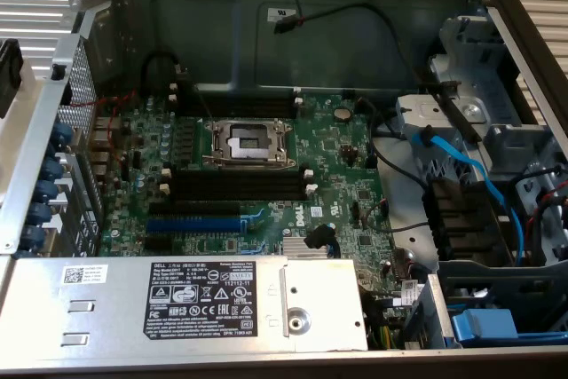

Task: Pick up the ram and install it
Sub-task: 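Pick up the ram and move it above insertion slot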

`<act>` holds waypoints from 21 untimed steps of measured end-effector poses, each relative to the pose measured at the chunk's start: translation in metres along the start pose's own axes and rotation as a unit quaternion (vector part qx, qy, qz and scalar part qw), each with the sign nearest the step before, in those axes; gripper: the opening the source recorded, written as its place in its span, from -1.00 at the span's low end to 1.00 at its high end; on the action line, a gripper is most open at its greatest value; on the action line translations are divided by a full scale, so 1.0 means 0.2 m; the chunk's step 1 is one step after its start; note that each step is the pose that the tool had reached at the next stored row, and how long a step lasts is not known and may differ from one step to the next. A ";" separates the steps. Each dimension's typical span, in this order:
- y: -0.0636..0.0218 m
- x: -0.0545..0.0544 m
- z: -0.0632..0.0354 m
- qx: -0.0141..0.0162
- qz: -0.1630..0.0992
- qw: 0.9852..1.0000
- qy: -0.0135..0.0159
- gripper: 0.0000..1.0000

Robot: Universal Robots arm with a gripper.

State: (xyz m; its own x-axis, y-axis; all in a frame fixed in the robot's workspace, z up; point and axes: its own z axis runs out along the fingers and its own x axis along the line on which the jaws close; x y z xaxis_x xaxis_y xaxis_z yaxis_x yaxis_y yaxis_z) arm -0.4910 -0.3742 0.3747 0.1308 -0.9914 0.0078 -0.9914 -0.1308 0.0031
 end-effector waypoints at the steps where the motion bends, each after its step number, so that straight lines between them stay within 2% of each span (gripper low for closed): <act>1: 0.000 0.00 0.009 0.000 0.000 1.000 0.000 -0.80; 21: 0.003 0.03 0.192 -0.001 0.000 1.000 0.000 -0.80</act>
State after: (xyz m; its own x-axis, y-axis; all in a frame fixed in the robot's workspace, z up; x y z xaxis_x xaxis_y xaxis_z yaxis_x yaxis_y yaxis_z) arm -0.4910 -0.3801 0.3364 0.1309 -0.9914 0.0076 -0.9914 -0.1308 0.0042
